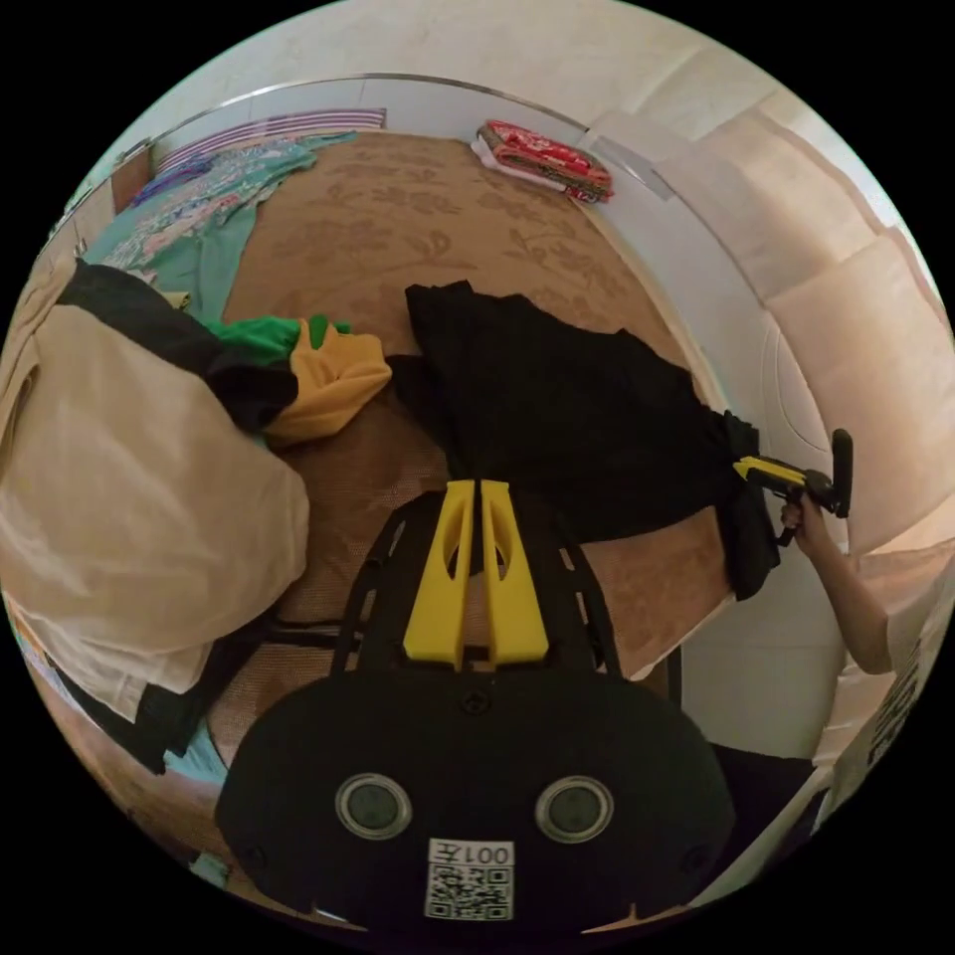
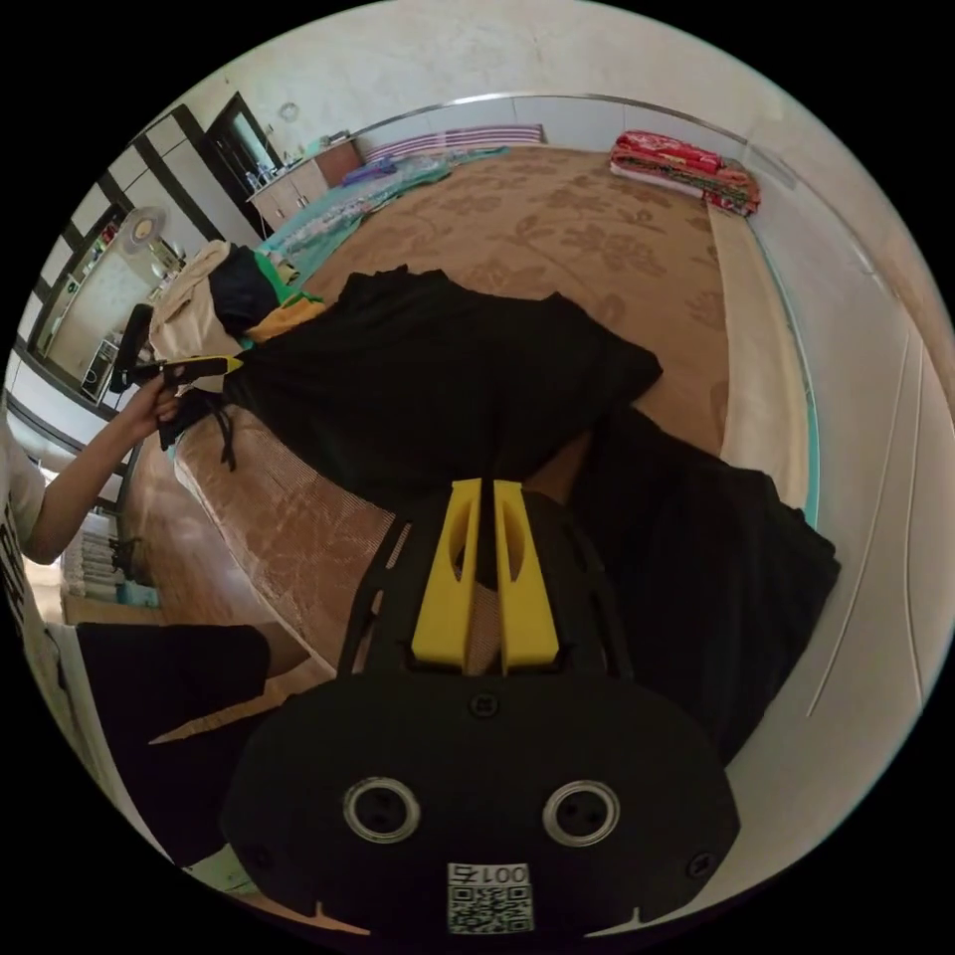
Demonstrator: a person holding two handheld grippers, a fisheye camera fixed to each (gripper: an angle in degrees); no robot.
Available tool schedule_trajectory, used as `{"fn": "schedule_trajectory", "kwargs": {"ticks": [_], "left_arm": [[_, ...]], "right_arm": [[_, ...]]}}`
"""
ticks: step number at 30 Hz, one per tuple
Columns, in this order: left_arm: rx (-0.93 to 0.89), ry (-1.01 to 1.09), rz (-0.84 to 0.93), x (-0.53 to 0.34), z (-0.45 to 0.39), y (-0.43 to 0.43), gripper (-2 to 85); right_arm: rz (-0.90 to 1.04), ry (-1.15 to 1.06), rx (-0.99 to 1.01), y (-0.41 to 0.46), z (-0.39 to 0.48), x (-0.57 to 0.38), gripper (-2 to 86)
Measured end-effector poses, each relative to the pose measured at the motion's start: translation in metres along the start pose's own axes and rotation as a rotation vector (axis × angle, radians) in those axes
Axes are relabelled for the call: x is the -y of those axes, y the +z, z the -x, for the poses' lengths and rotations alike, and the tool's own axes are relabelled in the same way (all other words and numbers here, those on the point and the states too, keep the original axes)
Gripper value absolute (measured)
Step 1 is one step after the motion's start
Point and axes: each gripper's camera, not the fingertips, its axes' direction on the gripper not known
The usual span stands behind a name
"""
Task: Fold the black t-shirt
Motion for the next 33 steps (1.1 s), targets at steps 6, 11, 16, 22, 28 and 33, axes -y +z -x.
{"fn": "schedule_trajectory", "kwargs": {"ticks": [6,11,16,22,28,33], "left_arm": [[0.063,-0.045,0.096,-0.009,0.002,0.021,-0.9],[0.037,-0.019,0.063,-0.003,-0.006,0.032,-0.1],[0.080,0.036,0.155,0.006,-0.016,0.056,1.3],[0.123,0.055,0.168,-0.002,-0.039,0.062,-0.7],[0.161,-0.014,0.216,-0.008,-0.035,0.070,0.3],[0.205,0.017,0.231,-0.014,-0.037,0.074,1.9]], "right_arm": [[0.115,0.066,0.023,0.027,-0.007,-0.013,2.8],[0.064,0.071,0.080,0.028,-0.002,-0.011,8.4],[0.141,0.069,0.114,0.044,0.002,-0.005,9.7],[0.124,0.037,0.073,0.037,0.018,-0.007,2.6],[0.146,0.045,0.095,0.034,0.018,-0.015,1.1],[0.162,0.056,0.106,0.038,0.021,-0.022,0.9]]}}
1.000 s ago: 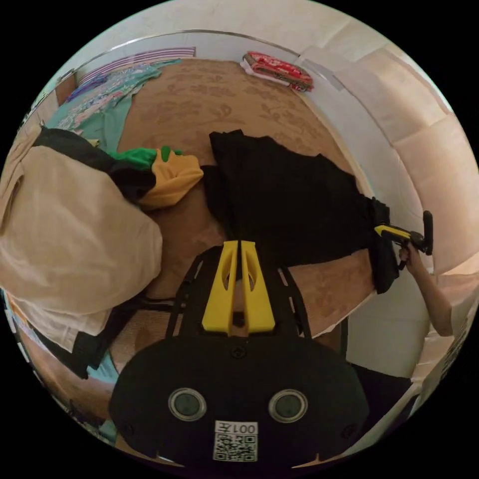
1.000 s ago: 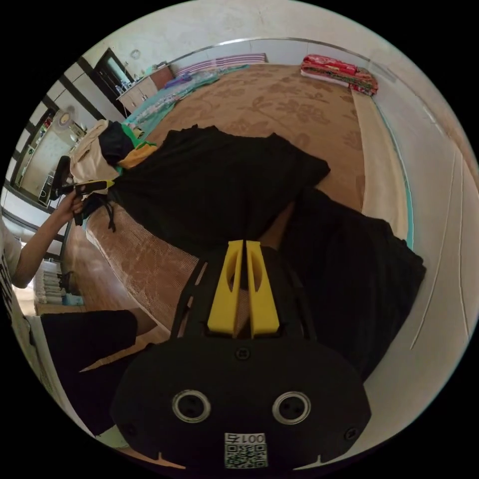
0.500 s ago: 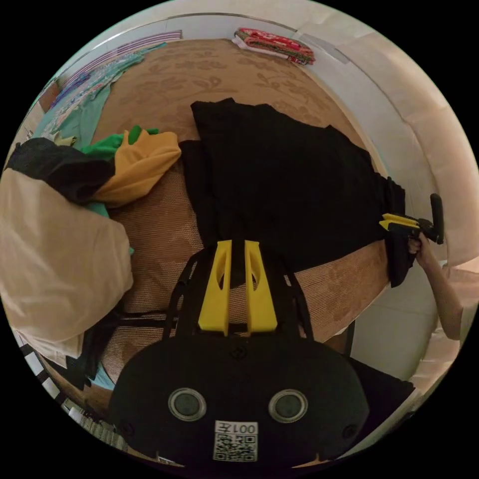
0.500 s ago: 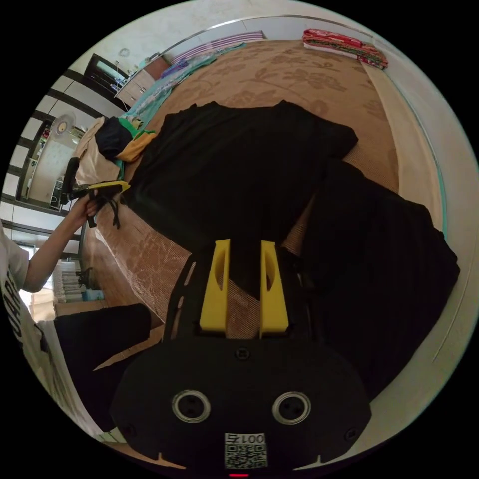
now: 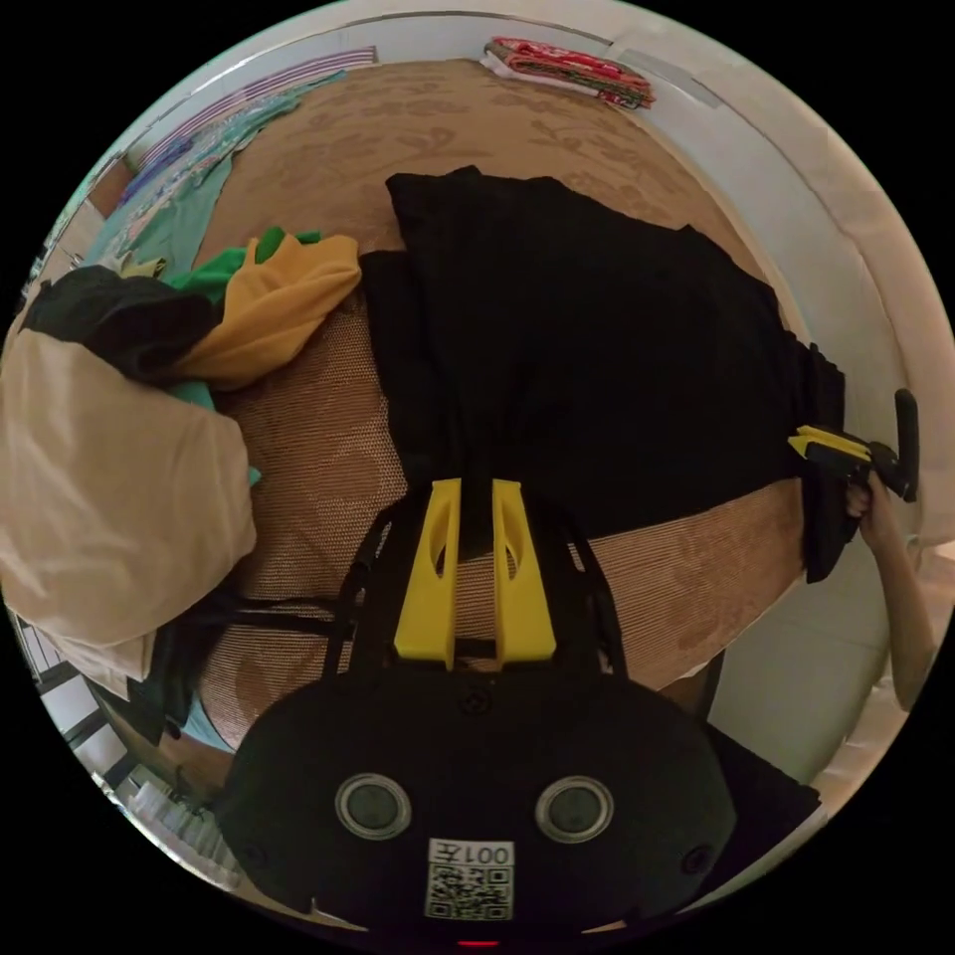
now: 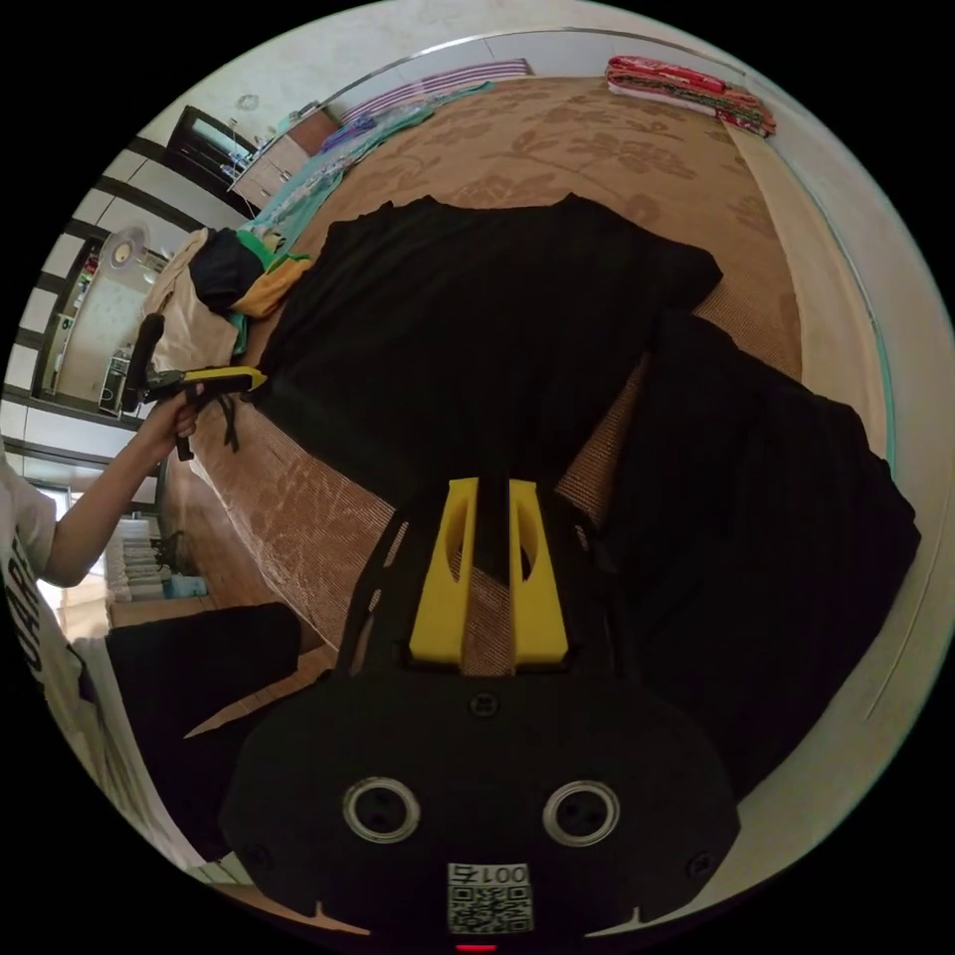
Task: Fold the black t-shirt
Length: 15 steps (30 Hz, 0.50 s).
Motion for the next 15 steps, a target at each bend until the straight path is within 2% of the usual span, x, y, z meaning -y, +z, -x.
{"fn": "schedule_trajectory", "kwargs": {"ticks": [4,6,8,11,15], "left_arm": [[0.042,0.027,-0.001,-0.008,-0.003,-0.002,-0.4],[0.022,0.013,-0.061,-0.016,0.000,-0.016,-0.8],[-0.067,-0.013,-0.167,-0.032,0.007,-0.042,-0.9],[-0.085,0.011,-0.271,-0.053,0.010,-0.067,-1.0],[-0.159,0.032,-0.296,-0.080,0.014,-0.068,-1.0]], "right_arm": [[0.010,-0.028,-0.092,-0.002,0.011,-0.003,0.7],[-0.033,-0.064,-0.155,-0.019,0.022,-0.009,0.7],[-0.087,-0.073,-0.157,-0.038,0.028,-0.016,0.7],[-0.157,-0.076,-0.191,-0.063,0.035,-0.031,0.7],[-0.161,-0.021,-0.114,-0.067,0.030,-0.059,0.8]]}}
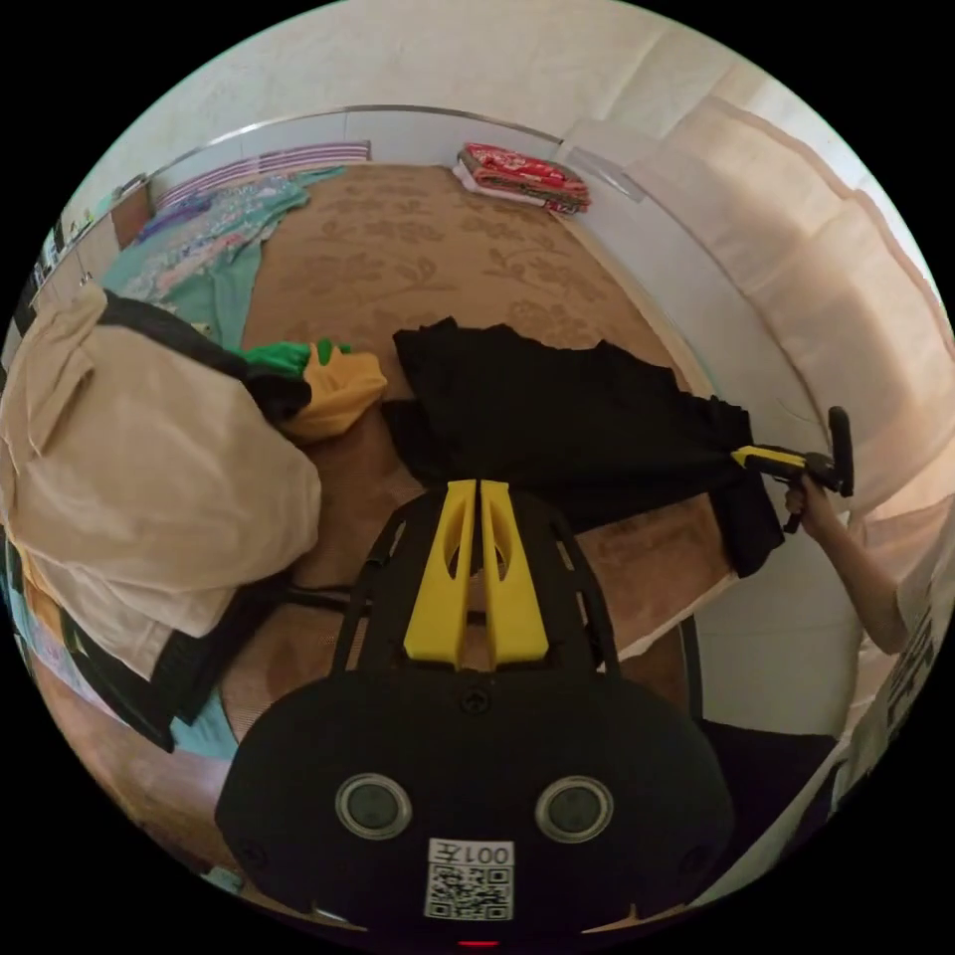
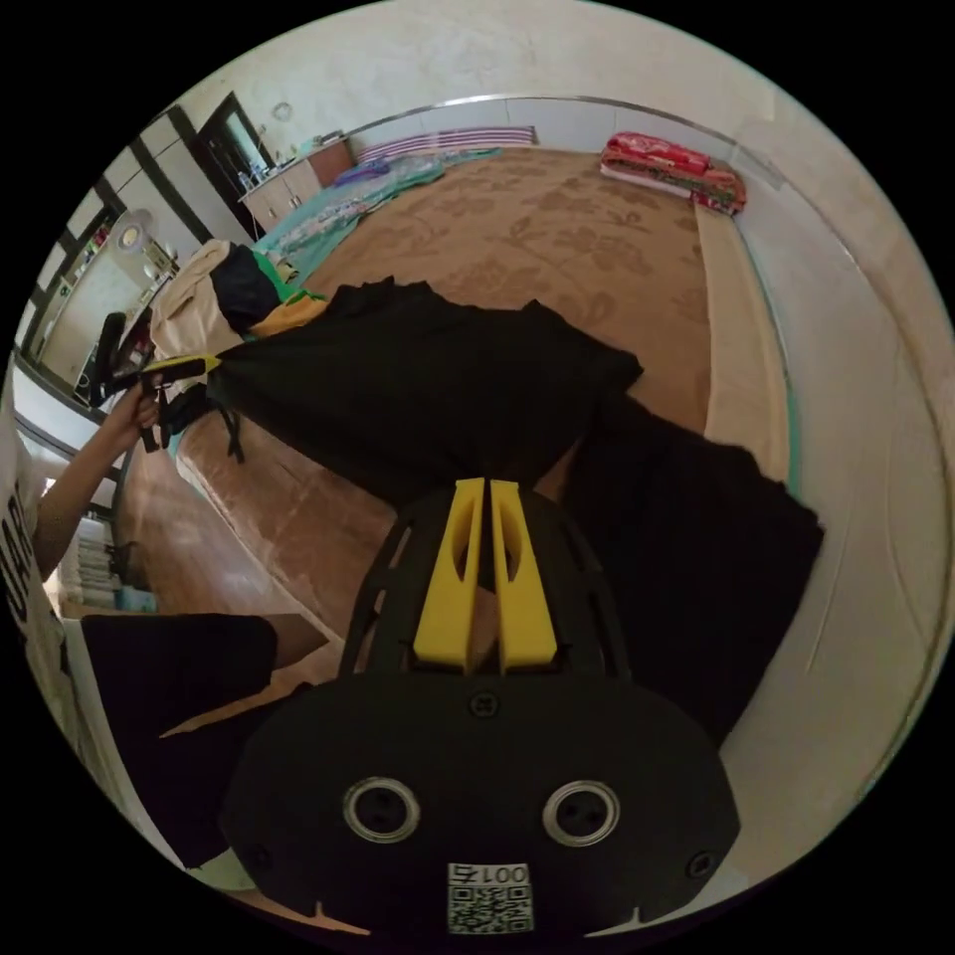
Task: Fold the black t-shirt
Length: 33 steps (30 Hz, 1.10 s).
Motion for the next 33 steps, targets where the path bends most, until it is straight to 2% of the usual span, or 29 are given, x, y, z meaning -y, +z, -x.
{"fn": "schedule_trajectory", "kwargs": {"ticks": [4,7,17,23,28,33], "left_arm": [[-0.070,-0.082,0.091,-0.034,0.003,0.013,-1.0],[-0.079,-0.071,0.036,-0.030,-0.001,0.010,-1.0],[-0.093,0.125,-0.294,0.115,-0.021,-0.049,-1.0],[-0.026,0.193,-0.431,0.115,-0.061,-0.096,-1.0],[-0.028,0.176,-0.384,0.069,-0.078,-0.077,-1.0],[-0.023,0.121,-0.180,-0.006,-0.096,-0.007,-1.0]], "right_arm": [[0.093,0.104,0.062,0.022,-0.005,-0.030,0.6],[0.093,0.064,0.013,0.022,0.002,-0.027,0.5],[-0.278,-0.088,-0.192,-0.070,-0.028,0.122,0.3],[-0.452,-0.133,-0.264,-0.124,-0.013,0.139,0.2],[-0.418,-0.170,-0.221,-0.102,-0.006,0.117,0.2],[-0.201,-0.094,-0.135,-0.011,-0.013,0.061,0.3]]}}
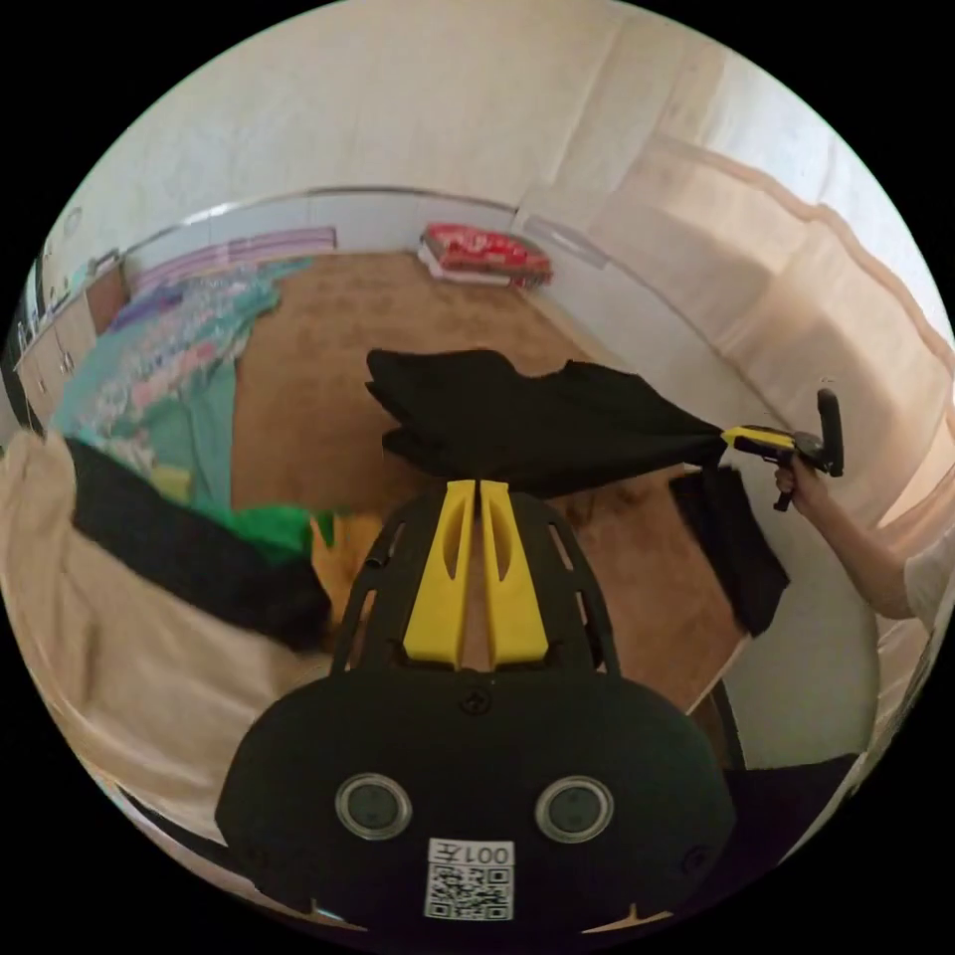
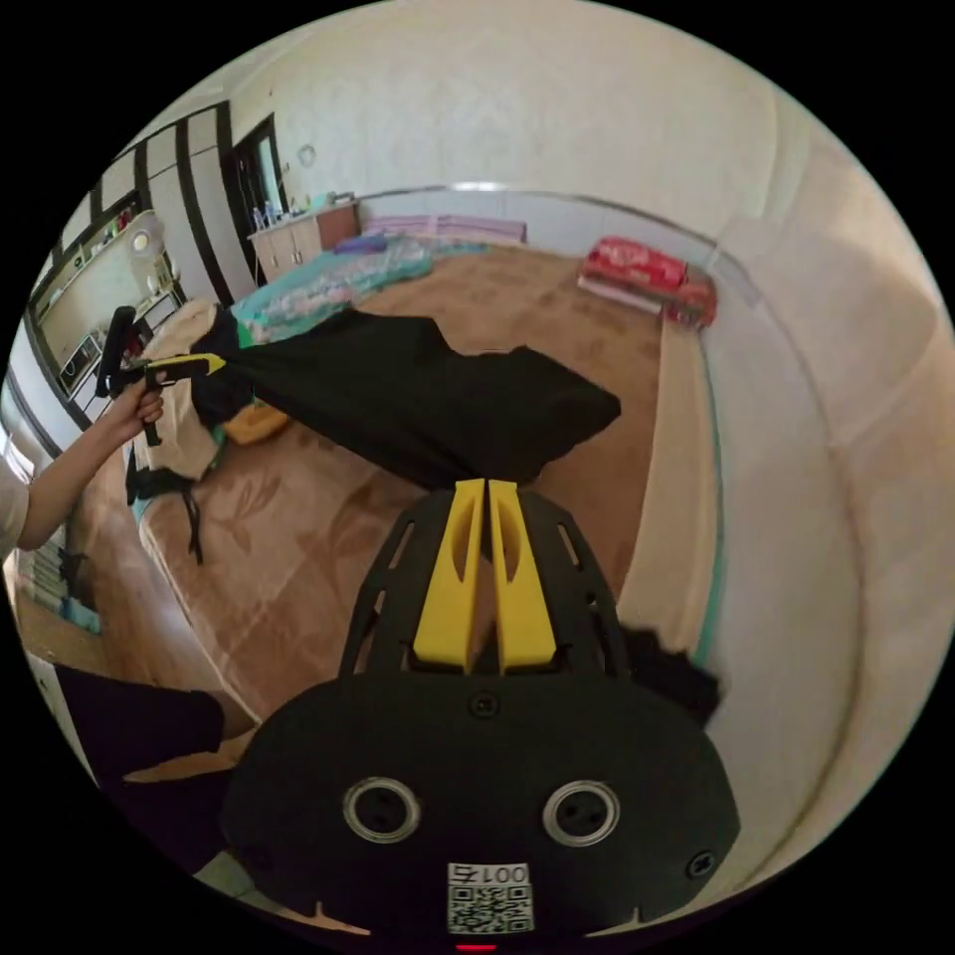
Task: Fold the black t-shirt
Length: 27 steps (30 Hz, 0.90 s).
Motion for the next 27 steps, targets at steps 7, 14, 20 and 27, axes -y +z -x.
{"fn": "schedule_trajectory", "kwargs": {"ticks": [7,14,20,27], "left_arm": [[-0.001,-0.069,0.243,-0.095,-0.058,0.038,-1.0],[0.013,-0.012,0.324,-0.106,-0.120,0.037,-0.9],[0.041,-0.101,0.469,-0.125,-0.168,0.046,-0.8],[0.128,-0.038,0.548,-0.102,-0.241,0.047,1.1]], "right_arm": [[0.224,0.091,0.091,0.061,0.017,-0.075,0.3],[0.230,0.172,0.159,0.071,0.025,-0.094,0.4],[0.390,0.119,0.185,0.104,0.051,-0.111,0.9],[0.513,0.036,0.045,0.109,0.063,-0.096,3.9]]}}
